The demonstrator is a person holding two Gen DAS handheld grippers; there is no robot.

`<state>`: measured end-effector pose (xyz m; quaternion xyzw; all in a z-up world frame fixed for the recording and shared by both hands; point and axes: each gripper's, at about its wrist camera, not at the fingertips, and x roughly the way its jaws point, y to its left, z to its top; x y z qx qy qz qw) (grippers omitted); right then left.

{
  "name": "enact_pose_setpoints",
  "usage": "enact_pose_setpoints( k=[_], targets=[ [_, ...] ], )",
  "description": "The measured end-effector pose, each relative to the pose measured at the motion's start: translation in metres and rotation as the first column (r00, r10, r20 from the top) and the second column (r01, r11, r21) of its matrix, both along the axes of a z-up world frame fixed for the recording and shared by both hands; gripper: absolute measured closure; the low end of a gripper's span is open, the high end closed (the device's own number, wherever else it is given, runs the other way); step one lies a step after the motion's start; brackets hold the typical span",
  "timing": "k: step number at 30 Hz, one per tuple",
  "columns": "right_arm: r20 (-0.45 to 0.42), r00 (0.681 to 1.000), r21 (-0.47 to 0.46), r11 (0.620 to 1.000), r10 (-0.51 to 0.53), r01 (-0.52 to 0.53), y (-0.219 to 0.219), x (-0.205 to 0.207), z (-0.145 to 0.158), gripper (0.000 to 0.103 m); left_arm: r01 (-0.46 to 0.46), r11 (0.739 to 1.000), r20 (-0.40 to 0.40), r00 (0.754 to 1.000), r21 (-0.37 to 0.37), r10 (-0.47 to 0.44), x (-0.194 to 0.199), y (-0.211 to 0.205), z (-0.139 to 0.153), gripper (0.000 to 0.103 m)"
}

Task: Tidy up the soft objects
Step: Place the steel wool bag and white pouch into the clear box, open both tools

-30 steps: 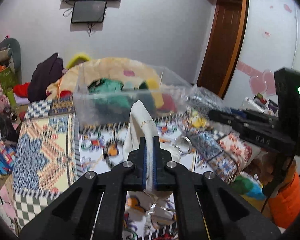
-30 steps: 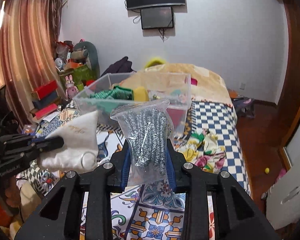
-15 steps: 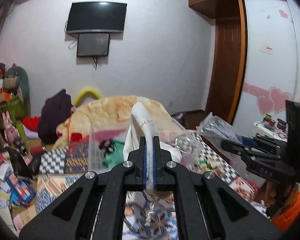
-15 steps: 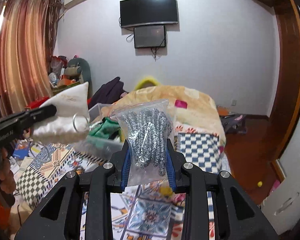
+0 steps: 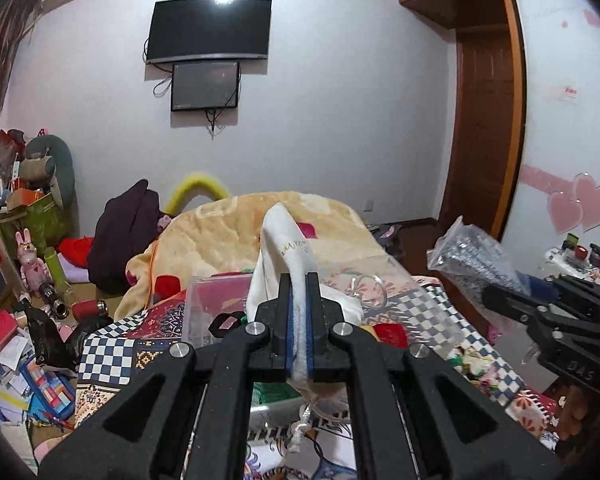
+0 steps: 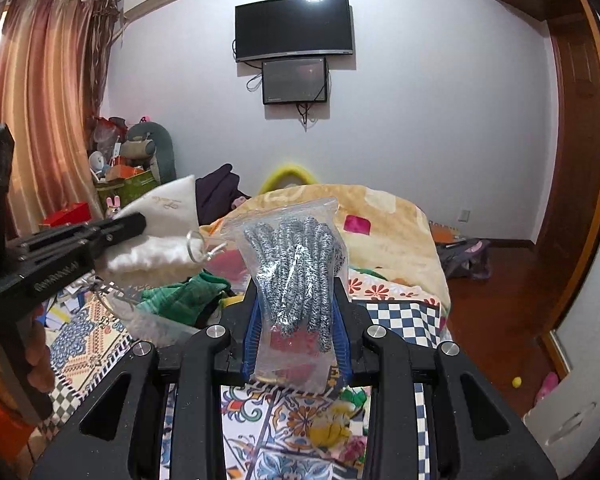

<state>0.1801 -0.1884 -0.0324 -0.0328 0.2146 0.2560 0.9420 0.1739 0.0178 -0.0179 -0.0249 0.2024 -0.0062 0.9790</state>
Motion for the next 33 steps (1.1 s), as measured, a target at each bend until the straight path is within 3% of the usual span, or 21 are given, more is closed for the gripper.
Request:
enact_pose_setpoints(
  k=[8, 24, 26, 31, 33],
  targets=[
    [-0.058, 0.998, -0.006, 1.0, -0.004, 0.003, 0.01, 0.023, -0.008, 0.075, -0.016, 0.999, -0.064, 0.998, -0.037, 0.014, 0.035, 0.006, -0.022, 0.099],
    [-0.177, 0.984, -0.11, 0.994, 0.004, -0.024, 0.039, 0.057, -0.041, 0.074, 0.021, 1.0, -0.193, 0.981, 0.002, -0.02, 0.064, -0.01, -0.057, 0.098],
    [-0.195, 0.981, -0.113, 0.993, 0.013, -0.035, 0.04, 0.057, -0.044, 0.073, 0.029, 1.0, -0.205, 0.978, -0.004, -0.029, 0.063, -0.01, -0.059, 0.094],
    [-0.186, 0.983, -0.135, 0.99, 0.011, -0.036, 0.046, 0.055, -0.041, 0.071, 0.018, 1.0, -0.206, 0.978, -0.009, -0.019, 0.056, -0.011, -0.058, 0.057],
    [-0.186, 0.983, -0.134, 0.99, 0.011, -0.036, 0.045, 0.052, -0.039, 0.067, 0.017, 1.0, -0.199, 0.98, -0.016, -0.02, 0.051, -0.013, -0.055, 0.052]
  ],
)
